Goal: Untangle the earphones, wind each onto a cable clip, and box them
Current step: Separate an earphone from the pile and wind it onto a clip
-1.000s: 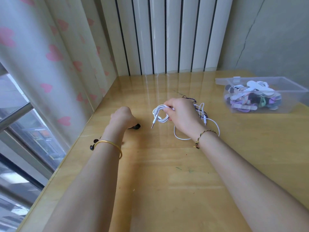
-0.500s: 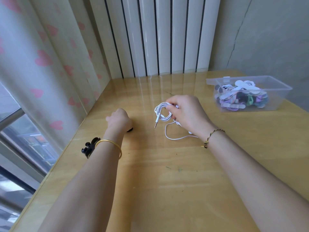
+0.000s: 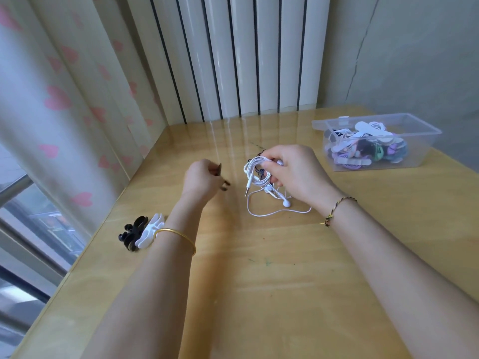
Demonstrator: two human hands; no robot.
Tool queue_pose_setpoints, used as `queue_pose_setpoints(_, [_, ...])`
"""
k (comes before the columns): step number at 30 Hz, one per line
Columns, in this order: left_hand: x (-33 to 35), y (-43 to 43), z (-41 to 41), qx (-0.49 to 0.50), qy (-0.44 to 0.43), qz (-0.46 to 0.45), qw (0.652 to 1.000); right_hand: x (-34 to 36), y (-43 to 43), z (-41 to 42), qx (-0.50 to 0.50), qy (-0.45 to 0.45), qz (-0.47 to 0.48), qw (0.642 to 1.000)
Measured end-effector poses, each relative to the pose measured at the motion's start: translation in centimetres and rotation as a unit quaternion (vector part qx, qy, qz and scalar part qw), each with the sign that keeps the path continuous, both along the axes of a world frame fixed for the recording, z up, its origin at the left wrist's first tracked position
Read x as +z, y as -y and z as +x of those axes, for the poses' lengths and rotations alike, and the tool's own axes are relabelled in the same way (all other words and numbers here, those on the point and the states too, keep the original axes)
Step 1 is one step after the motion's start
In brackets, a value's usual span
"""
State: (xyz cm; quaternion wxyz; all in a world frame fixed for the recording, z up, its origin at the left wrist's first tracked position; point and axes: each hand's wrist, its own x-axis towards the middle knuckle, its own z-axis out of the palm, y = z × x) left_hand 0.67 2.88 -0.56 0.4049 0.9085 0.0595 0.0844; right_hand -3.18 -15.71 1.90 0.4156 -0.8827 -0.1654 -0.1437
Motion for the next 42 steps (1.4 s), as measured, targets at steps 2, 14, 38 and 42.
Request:
queue_pose_setpoints(2, [0.9,1.9,-0.9,-0.044,-0.006,-0.203,0.978,0.3,0.5,0.1,-0.001,-0.001,0.011,1.0])
queue_pose_setpoints(14, [2.3,6.4,-1.9,-0.186,-0.012,-0.392,0.901,2.3,4.7,1.2,0.079,-0.037,0.095,0.992])
queue_pose_setpoints(38, [3.4,6.6,-2.4,-0.238,0.027,-0.302,0.923,2.0,4.6,1.7,-0.015,0.006,0.036,0.999])
queue_pose_setpoints(42, [3.2,6.6,-2.5,-0.233,0.025,-0.302,0.924,1.9,4.7,1.7,-0.009,-0.017,0.045,0.999])
